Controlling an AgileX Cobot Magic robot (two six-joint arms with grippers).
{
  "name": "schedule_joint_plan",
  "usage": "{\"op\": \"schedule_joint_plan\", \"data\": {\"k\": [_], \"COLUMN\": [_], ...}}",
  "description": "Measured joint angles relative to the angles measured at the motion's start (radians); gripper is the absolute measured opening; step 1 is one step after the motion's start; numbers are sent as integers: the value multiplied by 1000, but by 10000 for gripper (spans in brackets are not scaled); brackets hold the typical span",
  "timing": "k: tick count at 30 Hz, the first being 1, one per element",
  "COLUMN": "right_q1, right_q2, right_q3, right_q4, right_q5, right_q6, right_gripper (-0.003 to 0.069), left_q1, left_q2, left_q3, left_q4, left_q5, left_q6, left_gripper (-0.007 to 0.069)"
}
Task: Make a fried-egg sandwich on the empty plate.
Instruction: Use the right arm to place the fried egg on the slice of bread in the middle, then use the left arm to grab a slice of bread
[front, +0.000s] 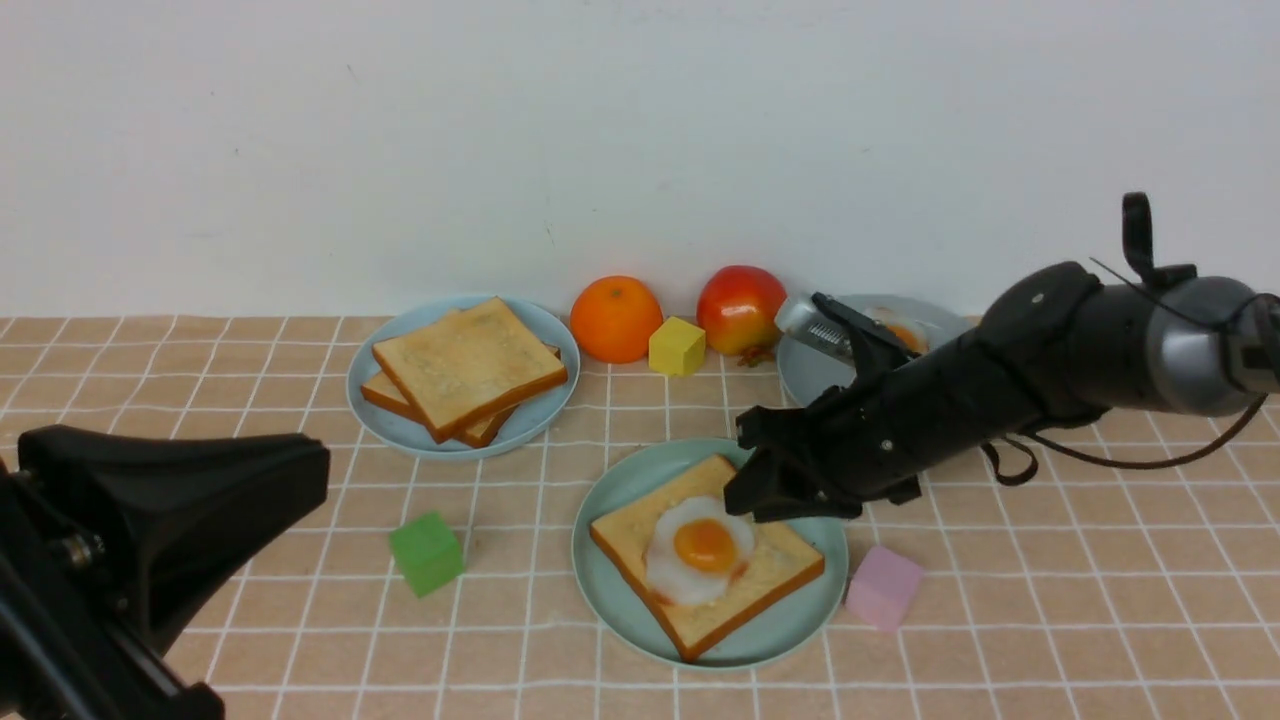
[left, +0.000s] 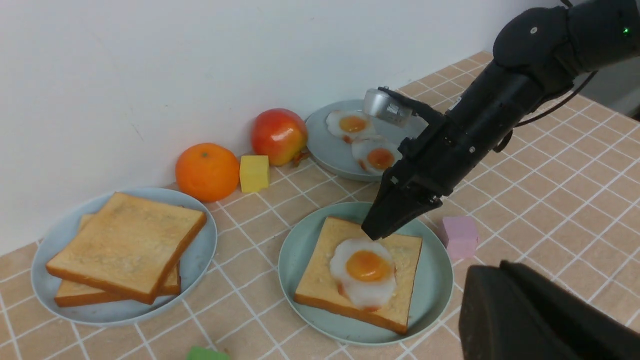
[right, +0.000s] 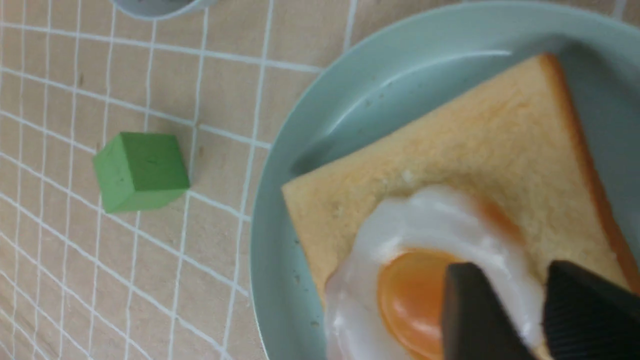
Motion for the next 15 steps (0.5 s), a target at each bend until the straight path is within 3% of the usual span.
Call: {"op": "schedule_joint_plan", "data": {"k": [3, 7, 15], "right_q1": [-13, -47, -68], "right_q2": [-50, -163, -579], "right_q3": [0, 0, 0], "right_q4": [-29, -121, -597], "right_q5": [12, 66, 324], "right_q6": [-8, 10, 288], "right_gripper": [363, 353, 36], "left_q1": [0, 0, 39], "left_q2": [17, 101, 522], "left_q3": [5, 5, -178], "left_q4": [0, -1, -12], "left_q5": [44, 98, 193], "left_q6": [-60, -122, -112], "left_gripper": [15, 15, -13]}}
